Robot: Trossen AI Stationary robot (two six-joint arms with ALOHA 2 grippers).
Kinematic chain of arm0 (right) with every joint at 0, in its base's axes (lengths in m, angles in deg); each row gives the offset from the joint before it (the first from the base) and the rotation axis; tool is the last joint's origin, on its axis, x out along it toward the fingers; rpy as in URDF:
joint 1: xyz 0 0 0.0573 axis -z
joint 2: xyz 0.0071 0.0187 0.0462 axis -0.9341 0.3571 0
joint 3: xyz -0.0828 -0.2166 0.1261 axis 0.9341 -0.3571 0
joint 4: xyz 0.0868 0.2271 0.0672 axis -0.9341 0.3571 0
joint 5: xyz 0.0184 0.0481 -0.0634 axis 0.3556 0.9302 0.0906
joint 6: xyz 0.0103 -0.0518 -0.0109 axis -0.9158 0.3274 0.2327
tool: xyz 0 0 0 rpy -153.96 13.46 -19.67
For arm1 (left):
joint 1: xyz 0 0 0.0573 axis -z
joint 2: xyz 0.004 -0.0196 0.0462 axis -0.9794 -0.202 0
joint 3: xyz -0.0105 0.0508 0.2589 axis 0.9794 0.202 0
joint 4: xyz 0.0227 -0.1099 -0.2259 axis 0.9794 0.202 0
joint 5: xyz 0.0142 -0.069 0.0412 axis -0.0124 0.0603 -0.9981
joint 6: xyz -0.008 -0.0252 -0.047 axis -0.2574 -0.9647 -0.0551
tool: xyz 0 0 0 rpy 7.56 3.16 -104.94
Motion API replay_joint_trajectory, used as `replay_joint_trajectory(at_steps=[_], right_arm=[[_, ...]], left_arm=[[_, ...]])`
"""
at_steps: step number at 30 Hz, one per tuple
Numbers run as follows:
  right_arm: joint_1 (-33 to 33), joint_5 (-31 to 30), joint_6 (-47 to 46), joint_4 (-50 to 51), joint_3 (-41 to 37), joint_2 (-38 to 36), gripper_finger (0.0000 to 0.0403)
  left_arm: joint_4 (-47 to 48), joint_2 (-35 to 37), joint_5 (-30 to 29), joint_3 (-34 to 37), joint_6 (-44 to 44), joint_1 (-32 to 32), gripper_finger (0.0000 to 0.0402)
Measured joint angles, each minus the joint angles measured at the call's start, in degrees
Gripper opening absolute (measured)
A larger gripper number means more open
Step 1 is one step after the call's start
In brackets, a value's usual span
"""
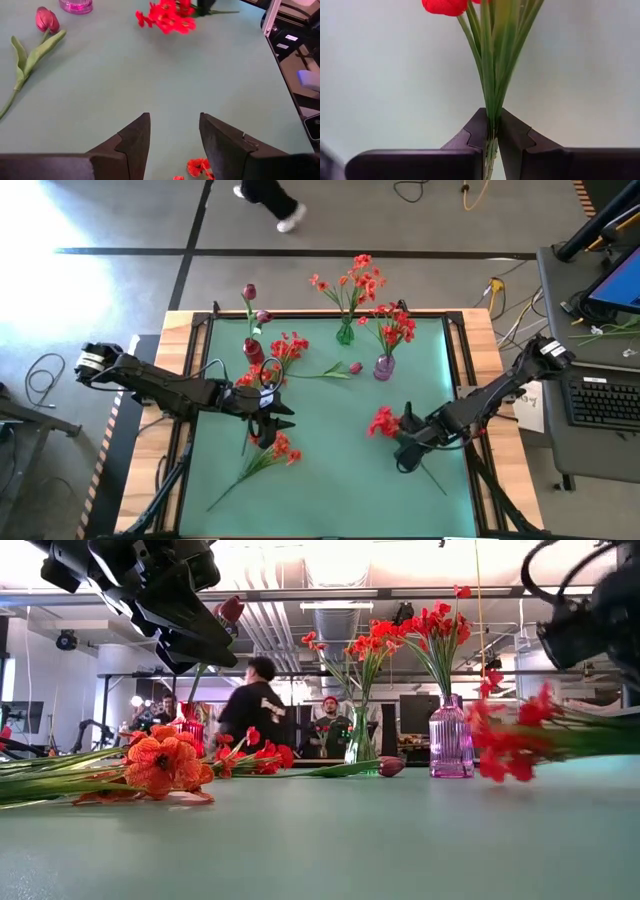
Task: Sort flowers into vase by color
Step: Put the bottom red flowers into the violet flower vase
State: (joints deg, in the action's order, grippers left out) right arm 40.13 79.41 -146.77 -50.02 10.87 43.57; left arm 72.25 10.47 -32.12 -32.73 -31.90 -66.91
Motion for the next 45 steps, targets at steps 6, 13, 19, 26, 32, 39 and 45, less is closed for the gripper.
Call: replay_joint_trajectory(at_steps=[6, 13, 19, 26, 32, 39, 45], right_arm=[[1.08, -2.23, 11.06, -19.24, 0.00, 0.00, 0.0028], [7.28, -10.98, 34.61, -44.64, 0.02, -0.11, 0.0028], [12.19, -16.51, 60.05, -68.24, 0.02, -0.78, 0.0028], [17.66, -19.80, 87.78, -96.86, 0.22, -3.45, 0.0028], [22.57, -18.52, 92.41, -98.03, 0.61, -7.49, 0.0028], [21.11, -14.95, 92.29, -97.61, 0.55, -10.90, 0.0028], [20.94, -24.01, 93.07, -95.05, 0.50, -12.61, 0.0028]], left_arm=[[-0.23, 0.00, -0.10, 0.00, 0.00, -0.01, 0.0158], [-0.38, 0.00, -2.20, 0.00, 0.00, -0.01, 0.0158], [-2.11, -0.14, -3.10, 0.00, 0.44, -0.01, 0.0158], [-5.63, -0.17, -3.12, 0.00, 4.04, -0.01, 0.0158], [-7.02, -0.17, -3.13, 0.00, 5.13, -0.01, 0.0158], [-7.23, -0.17, -3.12, 0.00, 5.57, -0.01, 0.0158], [-7.42, -0.17, -3.13, 0.00, 4.91, -0.01, 0.0158]])
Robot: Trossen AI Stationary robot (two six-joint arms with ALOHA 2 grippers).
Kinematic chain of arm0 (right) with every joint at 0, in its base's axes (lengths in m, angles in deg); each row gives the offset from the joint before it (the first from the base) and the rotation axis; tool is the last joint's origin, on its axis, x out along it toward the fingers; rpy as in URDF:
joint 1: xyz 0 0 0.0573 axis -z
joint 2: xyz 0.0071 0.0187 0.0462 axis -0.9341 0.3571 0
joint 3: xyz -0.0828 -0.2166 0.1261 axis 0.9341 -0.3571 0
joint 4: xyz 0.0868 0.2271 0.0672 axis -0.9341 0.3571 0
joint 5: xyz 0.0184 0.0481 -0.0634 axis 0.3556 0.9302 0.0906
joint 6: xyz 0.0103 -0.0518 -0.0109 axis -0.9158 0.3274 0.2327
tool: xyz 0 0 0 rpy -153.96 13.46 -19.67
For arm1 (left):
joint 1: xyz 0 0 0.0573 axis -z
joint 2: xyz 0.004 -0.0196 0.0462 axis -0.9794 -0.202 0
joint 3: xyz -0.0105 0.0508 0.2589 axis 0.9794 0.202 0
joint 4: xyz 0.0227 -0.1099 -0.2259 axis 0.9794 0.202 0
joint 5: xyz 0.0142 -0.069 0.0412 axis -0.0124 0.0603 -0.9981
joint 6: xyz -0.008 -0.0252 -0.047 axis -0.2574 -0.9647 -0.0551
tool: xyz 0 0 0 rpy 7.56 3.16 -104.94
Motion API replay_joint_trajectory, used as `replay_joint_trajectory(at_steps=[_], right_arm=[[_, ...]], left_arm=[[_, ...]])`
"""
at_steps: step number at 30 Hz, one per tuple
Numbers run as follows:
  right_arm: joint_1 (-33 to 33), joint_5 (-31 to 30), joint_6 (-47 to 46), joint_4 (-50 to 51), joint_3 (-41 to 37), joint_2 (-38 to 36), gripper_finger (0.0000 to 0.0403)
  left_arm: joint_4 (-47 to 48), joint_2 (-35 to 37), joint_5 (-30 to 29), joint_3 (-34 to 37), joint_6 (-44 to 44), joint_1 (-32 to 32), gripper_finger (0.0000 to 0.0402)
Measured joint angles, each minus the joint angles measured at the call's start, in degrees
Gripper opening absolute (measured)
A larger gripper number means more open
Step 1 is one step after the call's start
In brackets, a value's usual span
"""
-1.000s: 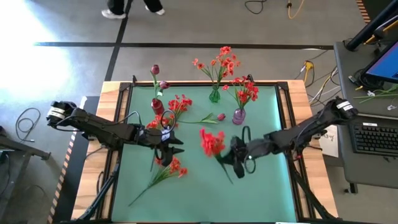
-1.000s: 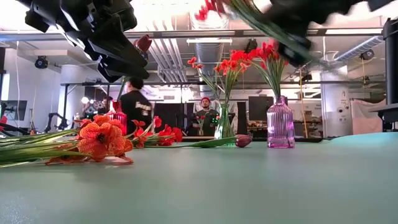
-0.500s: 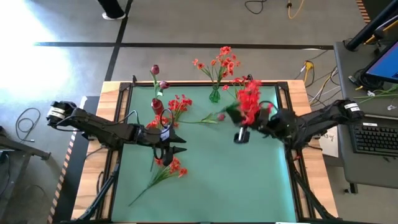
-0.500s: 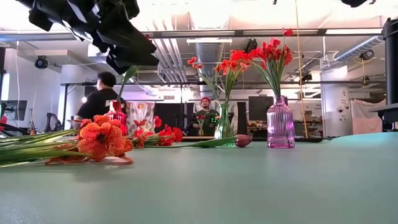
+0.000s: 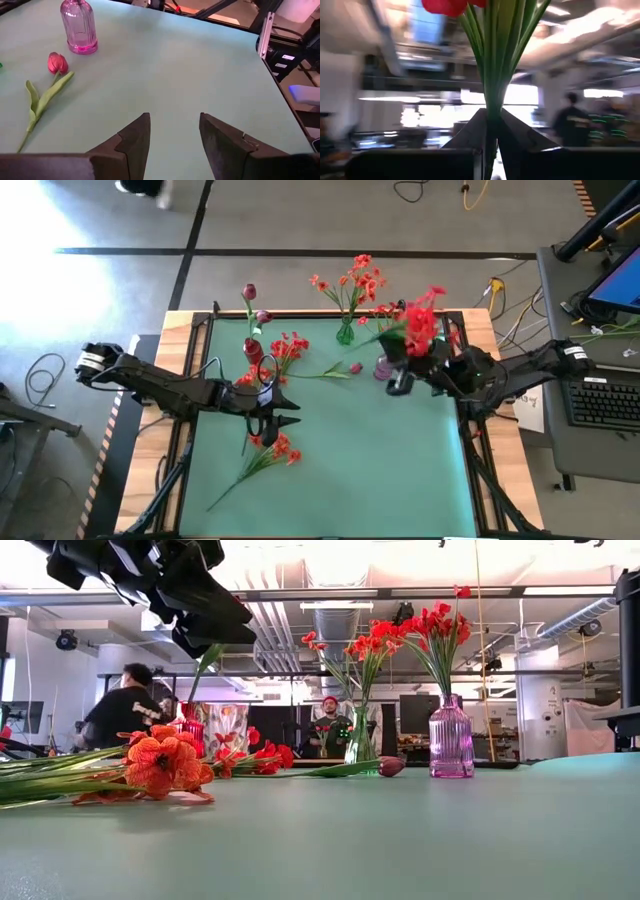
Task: Sort flowers into vase by color
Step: Put the bottom red flowers into the violet flower vase
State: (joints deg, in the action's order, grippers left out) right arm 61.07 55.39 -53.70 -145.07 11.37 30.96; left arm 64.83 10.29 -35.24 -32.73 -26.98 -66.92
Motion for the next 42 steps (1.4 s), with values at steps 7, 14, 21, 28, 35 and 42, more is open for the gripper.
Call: replay_joint_trajectory(at_steps=[7, 14, 21, 28, 35, 42], right_arm=[[-2.08, 2.75, -1.38, 4.92, 0.00, -3.13, 0.0028], [-2.23, 3.04, -1.59, 7.59, 0.00, -4.13, 0.0028], [-2.23, 3.07, -1.61, 8.71, 0.00, -4.30, 0.0028], [-2.23, -3.34, -10.70, 25.06, 0.75, -7.15, 0.0028], [-2.26, -23.39, -34.76, 70.32, 5.70, -13.26, 0.0028], [-2.14, -40.29, -41.78, 75.63, 1.43, -19.12, 0.0028]], left_arm=[[-0.08, 0.00, -1.59, 0.00, -0.63, 0.00, 0.0158], [-0.10, 0.00, -1.95, 0.00, -0.63, 0.00, 0.0158], [-0.10, 0.00, -1.96, 0.00, -0.63, 0.00, 0.0158], [-0.12, 0.00, -2.80, 0.00, -0.65, 0.00, 0.0158], [-2.35, 0.00, -2.84, 0.00, 0.32, 0.00, 0.0158], [-2.86, 0.00, -2.96, 0.00, 0.81, 0.00, 0.0158]])
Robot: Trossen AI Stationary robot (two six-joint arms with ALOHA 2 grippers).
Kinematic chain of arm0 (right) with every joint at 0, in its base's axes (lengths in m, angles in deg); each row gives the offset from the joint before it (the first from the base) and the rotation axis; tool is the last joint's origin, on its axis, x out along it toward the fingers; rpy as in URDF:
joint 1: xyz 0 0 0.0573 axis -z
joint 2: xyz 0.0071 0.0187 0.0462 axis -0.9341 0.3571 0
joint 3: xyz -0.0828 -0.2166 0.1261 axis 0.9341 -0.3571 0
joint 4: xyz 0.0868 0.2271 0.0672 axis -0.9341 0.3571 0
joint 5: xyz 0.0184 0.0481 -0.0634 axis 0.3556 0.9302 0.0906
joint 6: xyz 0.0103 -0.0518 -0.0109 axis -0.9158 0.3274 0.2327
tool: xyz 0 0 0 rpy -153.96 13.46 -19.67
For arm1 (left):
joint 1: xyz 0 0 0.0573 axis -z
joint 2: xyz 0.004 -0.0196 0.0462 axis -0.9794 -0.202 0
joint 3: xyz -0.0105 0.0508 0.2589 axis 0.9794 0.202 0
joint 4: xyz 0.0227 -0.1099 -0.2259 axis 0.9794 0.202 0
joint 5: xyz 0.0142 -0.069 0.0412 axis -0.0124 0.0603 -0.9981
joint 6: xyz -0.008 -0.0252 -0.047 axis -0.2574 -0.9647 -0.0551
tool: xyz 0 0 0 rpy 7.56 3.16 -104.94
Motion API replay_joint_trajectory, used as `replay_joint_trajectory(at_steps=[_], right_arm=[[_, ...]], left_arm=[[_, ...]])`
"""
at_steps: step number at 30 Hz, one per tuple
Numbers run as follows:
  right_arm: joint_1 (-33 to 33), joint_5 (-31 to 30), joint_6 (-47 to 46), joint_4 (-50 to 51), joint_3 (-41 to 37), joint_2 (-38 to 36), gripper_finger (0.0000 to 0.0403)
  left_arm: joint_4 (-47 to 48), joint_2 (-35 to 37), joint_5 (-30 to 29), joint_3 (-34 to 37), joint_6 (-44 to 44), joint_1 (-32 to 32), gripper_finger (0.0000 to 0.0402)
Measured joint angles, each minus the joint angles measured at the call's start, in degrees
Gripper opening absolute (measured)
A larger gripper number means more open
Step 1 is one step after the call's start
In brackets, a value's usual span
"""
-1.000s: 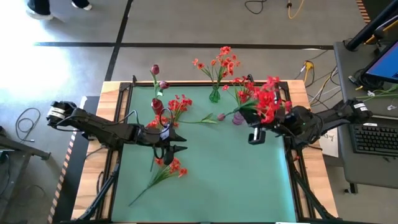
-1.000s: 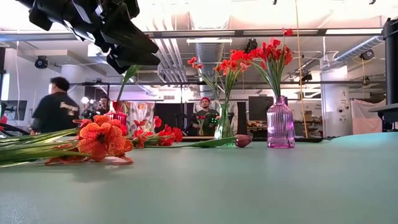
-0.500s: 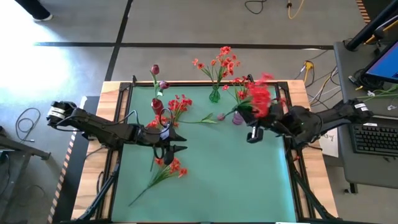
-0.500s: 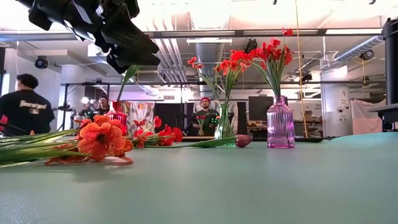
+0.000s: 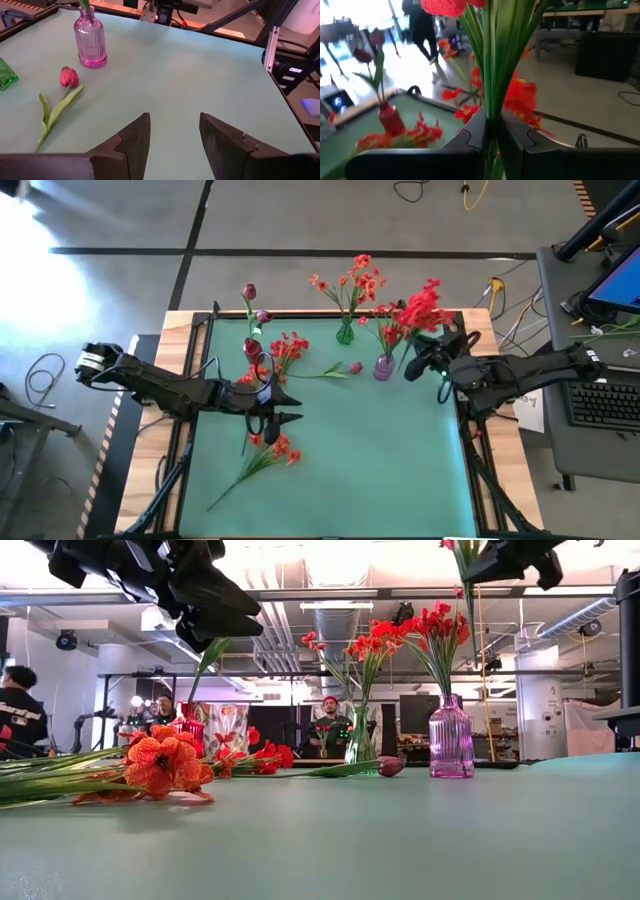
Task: Sort flowers into vase by color
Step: Put the bottom red flowers into the violet flower vase
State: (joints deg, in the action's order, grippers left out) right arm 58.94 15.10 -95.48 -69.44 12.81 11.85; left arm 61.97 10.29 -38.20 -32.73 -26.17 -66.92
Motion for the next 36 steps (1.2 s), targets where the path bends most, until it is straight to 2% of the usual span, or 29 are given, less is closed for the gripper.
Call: replay_joint_trajectory(at_steps=[7, 11, 16, 22, 36], right_arm=[[0.05, -3.61, 5.19, -16.22, -7.33, -1.32, 0.0028], [0.04, -6.57, 12.39, -28.79, -11.48, -0.86, 0.0028], [0.06, -7.43, 20.51, -41.14, -15.51, -0.95, 0.0028], [1.32, -8.28, 23.75, -42.88, -16.32, -0.90, 0.0028], [5.24, -7.18, 19.30, -43.06, -16.56, 4.55, 0.0028]], left_arm=[[-0.41, 0.00, -0.04, 0.00, 1.72, 0.00, 0.0158], [-0.83, -0.01, -0.03, 0.00, 1.68, 0.00, 0.0158], [-1.38, -0.02, -0.04, 0.00, 1.59, 0.00, 0.0158], [-1.66, -0.02, -0.01, 0.00, 1.57, 0.00, 0.0158], [-1.83, -0.02, -0.01, 0.00, 1.57, 0.00, 0.0158]])
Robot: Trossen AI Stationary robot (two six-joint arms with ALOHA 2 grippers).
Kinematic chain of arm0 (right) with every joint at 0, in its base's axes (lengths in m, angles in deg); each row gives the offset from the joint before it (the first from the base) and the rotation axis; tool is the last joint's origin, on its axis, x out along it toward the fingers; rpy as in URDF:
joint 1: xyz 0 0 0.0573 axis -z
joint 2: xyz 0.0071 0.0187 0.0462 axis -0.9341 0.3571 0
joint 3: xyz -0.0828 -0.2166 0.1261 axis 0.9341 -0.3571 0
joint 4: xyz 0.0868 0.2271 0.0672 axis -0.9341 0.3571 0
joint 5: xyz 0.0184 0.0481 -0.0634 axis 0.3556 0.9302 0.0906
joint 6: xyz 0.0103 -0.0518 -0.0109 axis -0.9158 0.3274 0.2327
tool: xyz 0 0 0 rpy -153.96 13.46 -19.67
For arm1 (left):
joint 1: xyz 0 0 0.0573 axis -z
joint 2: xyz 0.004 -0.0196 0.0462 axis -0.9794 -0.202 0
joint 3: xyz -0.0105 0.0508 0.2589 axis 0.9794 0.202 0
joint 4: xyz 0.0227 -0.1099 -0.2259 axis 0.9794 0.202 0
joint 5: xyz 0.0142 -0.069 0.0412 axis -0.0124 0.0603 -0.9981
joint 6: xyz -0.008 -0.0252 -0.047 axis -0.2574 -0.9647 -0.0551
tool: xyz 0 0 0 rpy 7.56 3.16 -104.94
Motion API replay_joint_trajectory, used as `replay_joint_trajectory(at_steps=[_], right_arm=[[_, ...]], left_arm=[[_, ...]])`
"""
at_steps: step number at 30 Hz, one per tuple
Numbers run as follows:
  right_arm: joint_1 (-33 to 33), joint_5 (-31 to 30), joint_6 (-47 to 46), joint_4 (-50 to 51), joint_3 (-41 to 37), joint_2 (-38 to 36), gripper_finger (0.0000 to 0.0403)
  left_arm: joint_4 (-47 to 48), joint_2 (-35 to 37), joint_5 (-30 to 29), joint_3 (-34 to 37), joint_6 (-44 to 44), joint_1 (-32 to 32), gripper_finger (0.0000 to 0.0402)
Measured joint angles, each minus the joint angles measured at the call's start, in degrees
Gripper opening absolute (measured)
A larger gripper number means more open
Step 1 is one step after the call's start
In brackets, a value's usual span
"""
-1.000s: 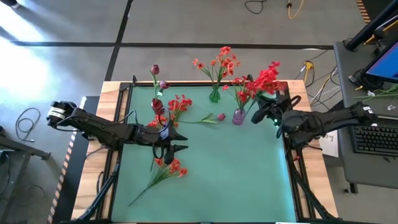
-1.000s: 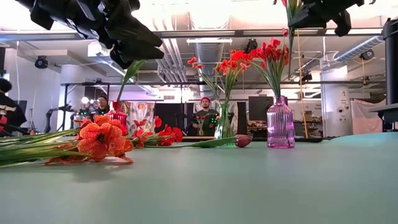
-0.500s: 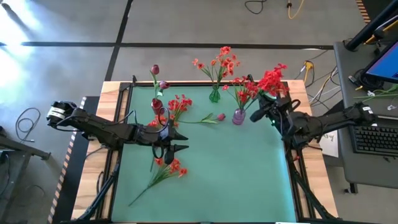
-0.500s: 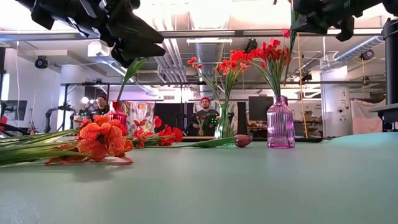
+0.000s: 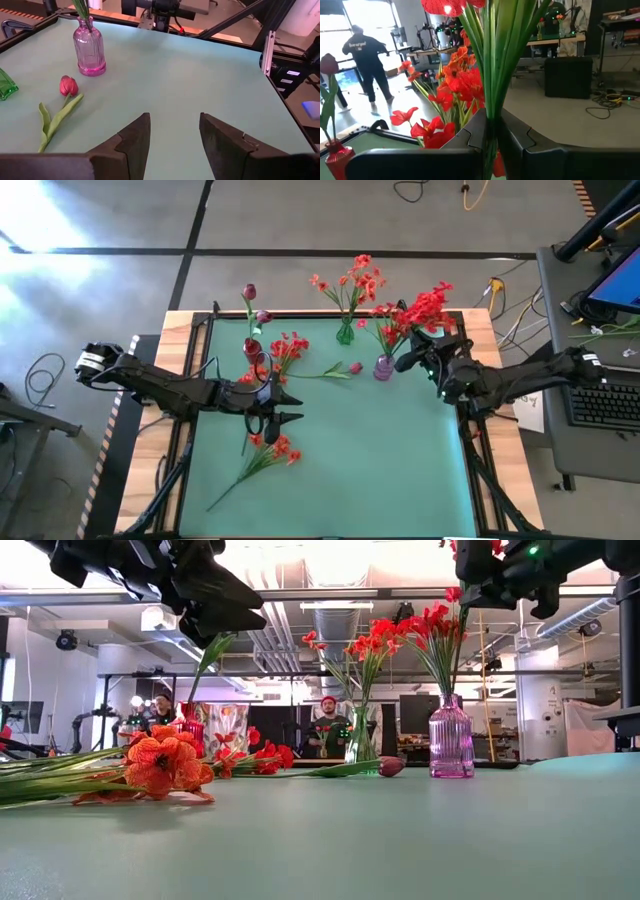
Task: Sort flowers into vase by color
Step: Put the bottom red flowers into the violet flower vase
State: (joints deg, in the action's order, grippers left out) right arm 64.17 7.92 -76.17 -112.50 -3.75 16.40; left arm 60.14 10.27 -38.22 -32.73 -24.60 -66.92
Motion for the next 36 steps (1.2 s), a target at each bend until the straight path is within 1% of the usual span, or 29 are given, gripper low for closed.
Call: replay_joint_trajectory(at_steps=[10, 28, 31, 36], right_arm=[[-0.02, -0.03, -0.71, 0.01, 0.02, 2.09, 0.0028], [-0.07, 1.32, -0.63, 1.71, 0.07, 2.11, 0.0031], [-0.07, 1.50, -0.63, 1.75, 0.07, 2.11, 0.0048], [-0.10, 1.50, -0.83, 1.95, 0.07, 2.11, 0.0108]], left_arm=[[-0.05, 0.00, 0.00, 0.00, 0.17, 0.00, 0.0158], [0.00, 0.00, 0.00, 0.00, 0.20, 0.00, 0.0158], [0.00, 0.00, 0.00, 0.00, 0.20, 0.00, 0.0158], [0.00, 0.00, 0.00, 0.00, 0.20, 0.00, 0.0158]])
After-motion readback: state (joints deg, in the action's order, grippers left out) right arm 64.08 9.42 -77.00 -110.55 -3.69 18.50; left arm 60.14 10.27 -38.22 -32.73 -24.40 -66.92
